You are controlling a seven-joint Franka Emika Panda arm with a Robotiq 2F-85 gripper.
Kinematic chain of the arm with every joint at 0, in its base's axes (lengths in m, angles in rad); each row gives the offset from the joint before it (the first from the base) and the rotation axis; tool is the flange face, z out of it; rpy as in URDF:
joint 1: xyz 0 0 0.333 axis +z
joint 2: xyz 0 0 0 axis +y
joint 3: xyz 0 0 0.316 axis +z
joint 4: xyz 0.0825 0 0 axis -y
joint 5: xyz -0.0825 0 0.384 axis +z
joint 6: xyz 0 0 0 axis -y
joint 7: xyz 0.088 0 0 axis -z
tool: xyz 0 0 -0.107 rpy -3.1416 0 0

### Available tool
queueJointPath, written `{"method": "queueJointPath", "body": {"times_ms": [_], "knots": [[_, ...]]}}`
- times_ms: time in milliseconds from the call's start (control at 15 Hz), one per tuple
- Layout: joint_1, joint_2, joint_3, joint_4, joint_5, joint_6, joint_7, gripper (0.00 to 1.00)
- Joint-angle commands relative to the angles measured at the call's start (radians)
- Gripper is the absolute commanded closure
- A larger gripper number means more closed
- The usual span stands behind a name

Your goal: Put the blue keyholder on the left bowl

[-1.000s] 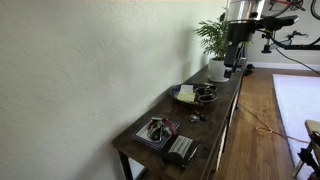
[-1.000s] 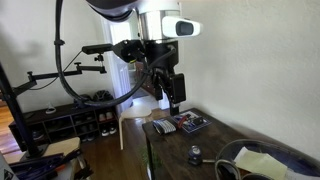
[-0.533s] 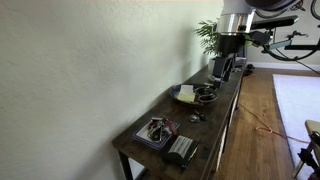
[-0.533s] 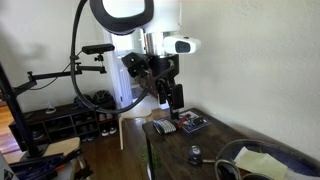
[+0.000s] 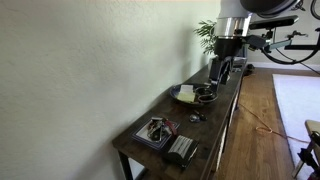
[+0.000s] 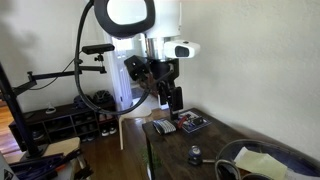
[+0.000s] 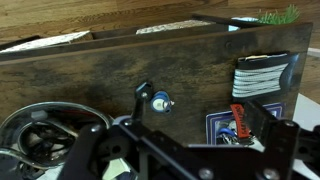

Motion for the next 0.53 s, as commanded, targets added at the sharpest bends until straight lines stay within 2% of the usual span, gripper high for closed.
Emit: {"method": "queueJointPath", "body": {"times_ms": [0, 333, 467], "knots": [[0.001, 0.013, -0.001, 0.007, -0.002, 0.002, 0.015, 0.0], [0.011, 0.141, 0.012, 0.051, 0.046, 0.05, 0.066, 0.0], [0.009, 0.203, 0.021, 0.081, 0.024, 0.083, 0.128, 0.0]]}}
